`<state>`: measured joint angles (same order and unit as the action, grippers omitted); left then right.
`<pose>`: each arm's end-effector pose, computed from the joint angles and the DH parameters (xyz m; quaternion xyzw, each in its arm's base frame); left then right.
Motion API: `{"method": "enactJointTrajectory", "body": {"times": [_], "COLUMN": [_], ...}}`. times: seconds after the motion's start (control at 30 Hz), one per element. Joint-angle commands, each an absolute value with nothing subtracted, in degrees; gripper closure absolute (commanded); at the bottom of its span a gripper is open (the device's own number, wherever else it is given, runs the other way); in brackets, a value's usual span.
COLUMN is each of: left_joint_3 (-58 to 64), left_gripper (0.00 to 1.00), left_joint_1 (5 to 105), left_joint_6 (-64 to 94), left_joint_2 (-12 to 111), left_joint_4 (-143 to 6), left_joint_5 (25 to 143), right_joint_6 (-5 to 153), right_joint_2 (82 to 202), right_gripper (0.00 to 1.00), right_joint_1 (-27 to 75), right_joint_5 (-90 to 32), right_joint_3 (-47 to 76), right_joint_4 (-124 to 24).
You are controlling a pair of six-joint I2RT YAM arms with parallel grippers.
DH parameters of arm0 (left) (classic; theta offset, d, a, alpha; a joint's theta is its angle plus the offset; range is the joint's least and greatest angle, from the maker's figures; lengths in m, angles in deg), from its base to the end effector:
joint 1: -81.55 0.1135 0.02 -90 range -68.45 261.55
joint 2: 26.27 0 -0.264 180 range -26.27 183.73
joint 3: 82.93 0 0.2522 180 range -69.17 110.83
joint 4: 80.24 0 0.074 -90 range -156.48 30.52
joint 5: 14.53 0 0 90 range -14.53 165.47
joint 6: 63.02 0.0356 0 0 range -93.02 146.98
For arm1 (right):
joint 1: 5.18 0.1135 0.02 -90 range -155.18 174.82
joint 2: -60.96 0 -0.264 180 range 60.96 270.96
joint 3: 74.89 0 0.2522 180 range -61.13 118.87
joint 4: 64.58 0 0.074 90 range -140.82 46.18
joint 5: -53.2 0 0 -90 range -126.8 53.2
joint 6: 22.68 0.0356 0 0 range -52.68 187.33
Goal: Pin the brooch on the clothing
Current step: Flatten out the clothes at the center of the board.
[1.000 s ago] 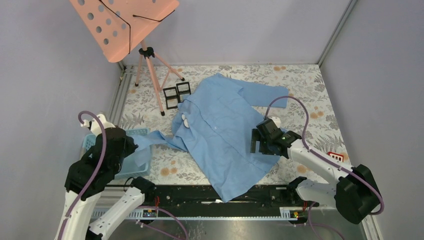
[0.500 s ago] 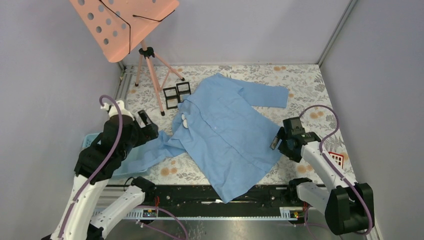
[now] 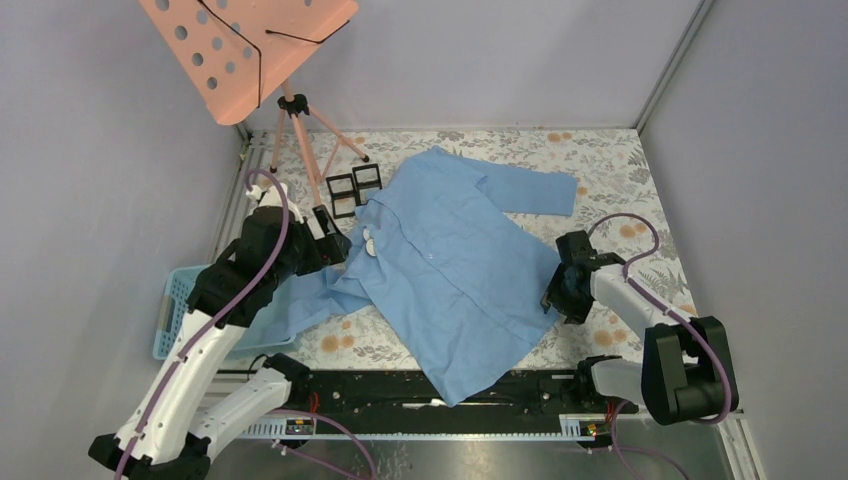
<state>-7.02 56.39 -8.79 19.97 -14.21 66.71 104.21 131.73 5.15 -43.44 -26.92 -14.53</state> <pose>0.1331 -0.0565 0.3643 -0.1166 0.8828 -0.1693 0.4223 0.1953 0.0314 0.1605 0.2352 0.9588 0.0071 0.1593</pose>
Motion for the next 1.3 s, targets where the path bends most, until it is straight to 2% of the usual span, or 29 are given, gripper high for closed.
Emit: {"method": "enactJointTrajectory", "body": {"times": [0.0,0.03,0.1,0.2,0.23,0.43,0.8,1.03,1.27], "left_joint_3": [-7.9,-8.1,-8.5,-8.6,-8.7,-9.8,-18.8,-20.1,-16.7], "left_gripper": [0.1,0.1,0.09,0.08,0.08,0.05,0.04,0.05,0.04], "left_joint_1": [56.5,56.5,56.5,56.5,56.6,56.5,56.6,56.5,53.6], "left_joint_6": [-7.6,-7.7,-7.7,-7.9,-7.8,-7.9,-11.1,-9.7,-1.1], "left_joint_2": [19.9,19.9,19.8,20.0,20.2,21.0,24.3,28.7,36.1], "left_joint_4": [-18.3,-18.5,-19.0,-19.3,-19.4,-19.9,-26.2,-34.7,-35.0], "left_joint_5": [67.9,68.0,68.1,68.6,68.6,68.7,71.1,77.1,79.2], "right_joint_6": [103.8,103.7,103.9,104.8,104.9,102.3,96.8,95.5,93.7], "right_joint_2": [133.6,134.1,135.2,136.1,136.2,135.4,136.3,138.0,137.2], "right_gripper": [0.46,0.5,0.64,0.87,0.99,1.0,1.0,1.0,0.96], "right_joint_1": [4.8,4.8,4.8,4.8,4.6,-1.1,-21.0,-23.7,-23.7], "right_joint_5": [-42.4,-42.1,-41.1,-40.8,-41.4,-44.8,-53.2,-60.2,-61.3], "right_joint_3": [-25.4,-25.4,-25.2,-24.7,-24.3,-20.6,-12.1,-8.5,-7.3], "right_joint_4": [-16.7,-17.2,-18.5,-20.4,-20.6,-18.3,-16.0,-15.7,-15.1]}}
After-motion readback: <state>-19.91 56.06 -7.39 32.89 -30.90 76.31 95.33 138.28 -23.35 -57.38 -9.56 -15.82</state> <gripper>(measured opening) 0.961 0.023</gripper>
